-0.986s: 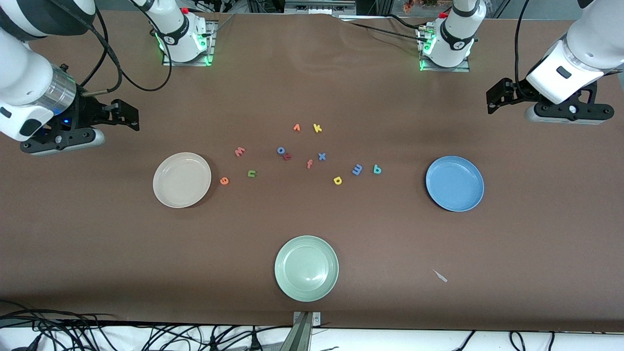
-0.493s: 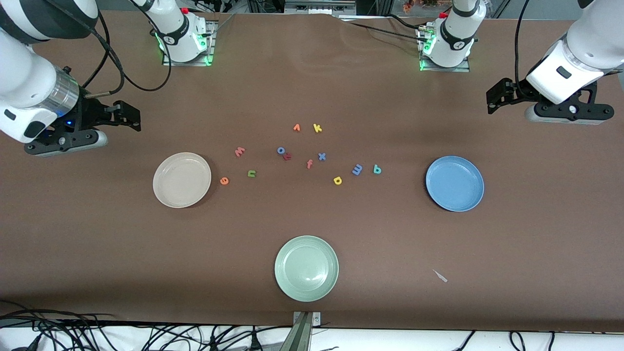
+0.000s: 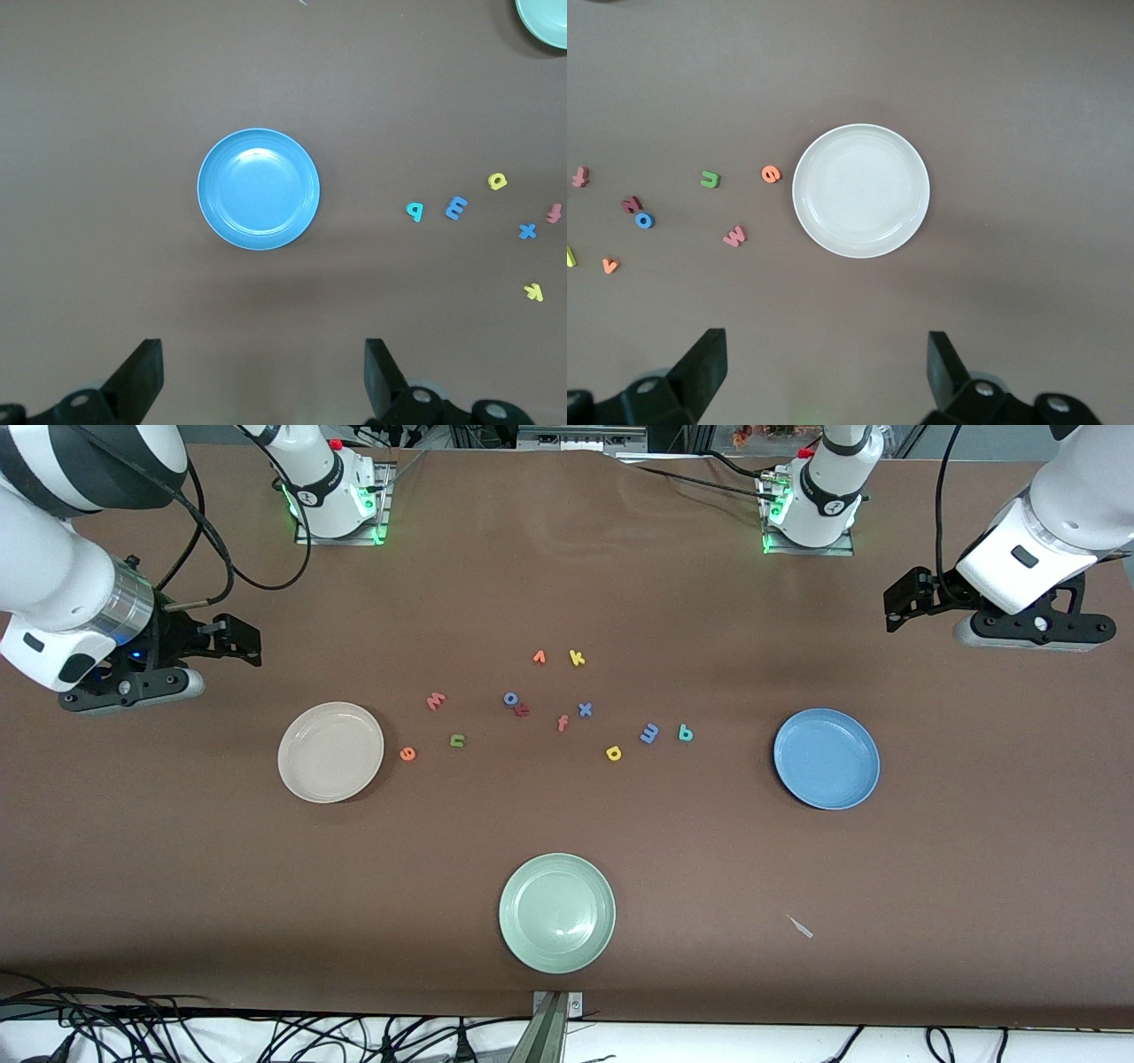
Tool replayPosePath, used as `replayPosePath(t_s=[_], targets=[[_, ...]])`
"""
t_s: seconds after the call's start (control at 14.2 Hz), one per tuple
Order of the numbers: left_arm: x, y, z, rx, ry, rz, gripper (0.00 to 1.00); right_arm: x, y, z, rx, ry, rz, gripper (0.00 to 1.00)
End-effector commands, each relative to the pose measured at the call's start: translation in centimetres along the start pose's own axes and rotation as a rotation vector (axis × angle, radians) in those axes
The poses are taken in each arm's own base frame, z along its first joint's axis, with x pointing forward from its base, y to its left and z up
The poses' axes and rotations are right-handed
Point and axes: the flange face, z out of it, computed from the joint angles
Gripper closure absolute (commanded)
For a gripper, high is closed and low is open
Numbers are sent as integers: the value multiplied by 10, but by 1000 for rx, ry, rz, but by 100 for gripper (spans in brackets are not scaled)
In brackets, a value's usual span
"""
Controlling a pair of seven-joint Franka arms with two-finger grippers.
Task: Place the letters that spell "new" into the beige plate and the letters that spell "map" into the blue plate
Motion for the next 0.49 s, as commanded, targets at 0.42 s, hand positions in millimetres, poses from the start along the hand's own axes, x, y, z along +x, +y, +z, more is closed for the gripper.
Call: replayPosePath(t_s=[0.42], targets=[[1, -1, -4, -5, -2, 17, 0, -5, -2, 6, 7, 7, 18, 0]])
